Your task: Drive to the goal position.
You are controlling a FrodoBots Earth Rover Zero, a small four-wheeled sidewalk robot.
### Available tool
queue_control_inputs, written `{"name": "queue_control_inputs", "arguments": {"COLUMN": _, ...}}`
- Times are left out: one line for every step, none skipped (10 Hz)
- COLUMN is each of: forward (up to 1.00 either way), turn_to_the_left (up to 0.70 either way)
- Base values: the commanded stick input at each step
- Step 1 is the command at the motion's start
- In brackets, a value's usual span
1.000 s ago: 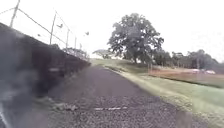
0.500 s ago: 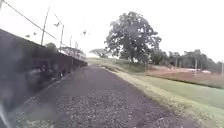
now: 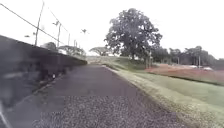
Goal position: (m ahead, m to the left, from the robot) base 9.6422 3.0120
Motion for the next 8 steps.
{"name": "queue_control_inputs", "arguments": {"forward": 1.00, "turn_to_the_left": 0.00}}
{"name": "queue_control_inputs", "arguments": {"forward": 1.00, "turn_to_the_left": 0.00}}
{"name": "queue_control_inputs", "arguments": {"forward": 1.00, "turn_to_the_left": 0.12}}
{"name": "queue_control_inputs", "arguments": {"forward": 1.00, "turn_to_the_left": 0.33}}
{"name": "queue_control_inputs", "arguments": {"forward": 1.00, "turn_to_the_left": 0.06}}
{"name": "queue_control_inputs", "arguments": {"forward": 1.00, "turn_to_the_left": 0.02}}
{"name": "queue_control_inputs", "arguments": {"forward": 1.00, "turn_to_the_left": 0.00}}
{"name": "queue_control_inputs", "arguments": {"forward": 1.00, "turn_to_the_left": 0.00}}
